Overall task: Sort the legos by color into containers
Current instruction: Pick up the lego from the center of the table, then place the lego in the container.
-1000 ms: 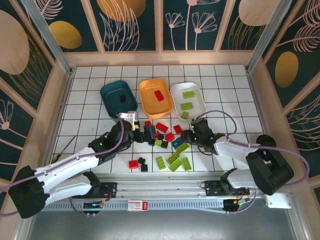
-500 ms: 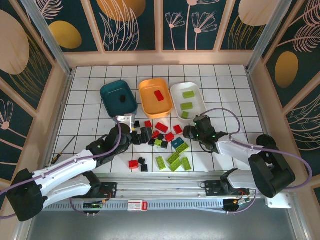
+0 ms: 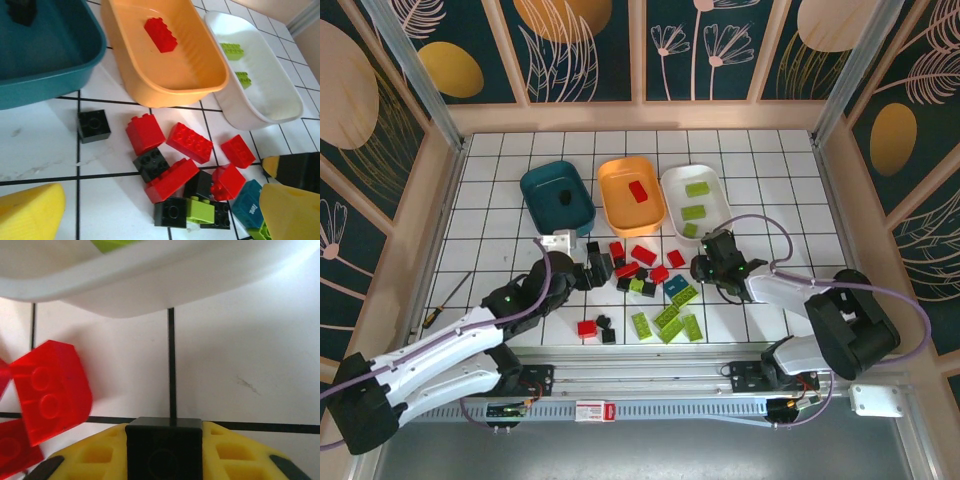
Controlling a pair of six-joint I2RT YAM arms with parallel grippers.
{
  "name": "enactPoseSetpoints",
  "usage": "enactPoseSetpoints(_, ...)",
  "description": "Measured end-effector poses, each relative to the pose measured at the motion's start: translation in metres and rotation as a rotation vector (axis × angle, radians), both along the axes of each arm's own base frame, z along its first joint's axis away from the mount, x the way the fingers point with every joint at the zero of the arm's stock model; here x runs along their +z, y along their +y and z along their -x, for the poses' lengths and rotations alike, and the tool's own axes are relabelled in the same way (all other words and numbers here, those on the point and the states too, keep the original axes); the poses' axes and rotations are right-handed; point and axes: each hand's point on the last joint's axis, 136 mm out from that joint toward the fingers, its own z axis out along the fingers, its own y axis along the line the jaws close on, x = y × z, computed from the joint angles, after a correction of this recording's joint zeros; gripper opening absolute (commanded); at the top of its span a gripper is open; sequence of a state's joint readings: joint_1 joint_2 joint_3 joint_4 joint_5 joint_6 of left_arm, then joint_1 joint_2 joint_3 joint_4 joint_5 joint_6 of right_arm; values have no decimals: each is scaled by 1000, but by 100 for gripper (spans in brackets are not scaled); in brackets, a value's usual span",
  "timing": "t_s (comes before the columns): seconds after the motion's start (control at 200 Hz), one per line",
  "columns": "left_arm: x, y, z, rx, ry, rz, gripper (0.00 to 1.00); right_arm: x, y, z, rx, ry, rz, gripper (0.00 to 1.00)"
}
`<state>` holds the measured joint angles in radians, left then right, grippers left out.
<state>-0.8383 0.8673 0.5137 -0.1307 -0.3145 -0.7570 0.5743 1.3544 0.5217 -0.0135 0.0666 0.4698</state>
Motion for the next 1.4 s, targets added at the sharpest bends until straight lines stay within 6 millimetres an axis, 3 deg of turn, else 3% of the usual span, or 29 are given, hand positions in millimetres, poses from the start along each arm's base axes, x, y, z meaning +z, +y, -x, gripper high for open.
enactPoseSetpoints(0.075,1,11,1,44,0,-10,99,17,13,-1,48,-35,-22,18)
enactPoseSetpoints(0.17,3,28,3,119,-2,-19,98,58,49,-12,139,-114,-86,17)
enactPoseSetpoints(0.31,12,54,7,224,-27,-4,99,129,135,-37,325,-240,-225,17)
enactPoseSetpoints(0.385,17,65,9,268,-38,8,99,150,183,-49,418,-276,-288,17)
enactPoseSetpoints(0.475,17,76,12,309,-39,4,98,154,235,-65,511,-278,-332,17)
enactPoseSetpoints(0.561,13,80,14,323,-26,-13,99,141,278,-81,573,-251,-360,17)
enactPoseSetpoints(0.721,7,82,17,319,-3,-31,99,103,325,-112,621,-199,-366,20)
enactPoseSetpoints(0.771,6,81,18,312,3,-32,99,92,334,-120,622,-180,-360,25)
enactPoseSetpoints(0.811,5,80,18,307,8,-32,99,87,341,-125,623,-174,-358,35)
enactPoseSetpoints(0.836,4,79,19,302,12,-31,99,83,344,-128,624,-168,-355,46)
enactPoseSetpoints(0.906,2,76,20,287,25,-31,99,79,352,-135,623,-165,-354,58)
enactPoseSetpoints(1.141,-15,64,25,211,83,-58,96,89,352,-142,591,-174,-374,63)
enactPoseSetpoints(1.241,-25,51,26,153,123,-77,91,90,332,-135,558,-168,-372,63)
enactPoseSetpoints(1.401,-56,17,45,12,207,-131,86,110,279,-112,488,-188,-375,63)
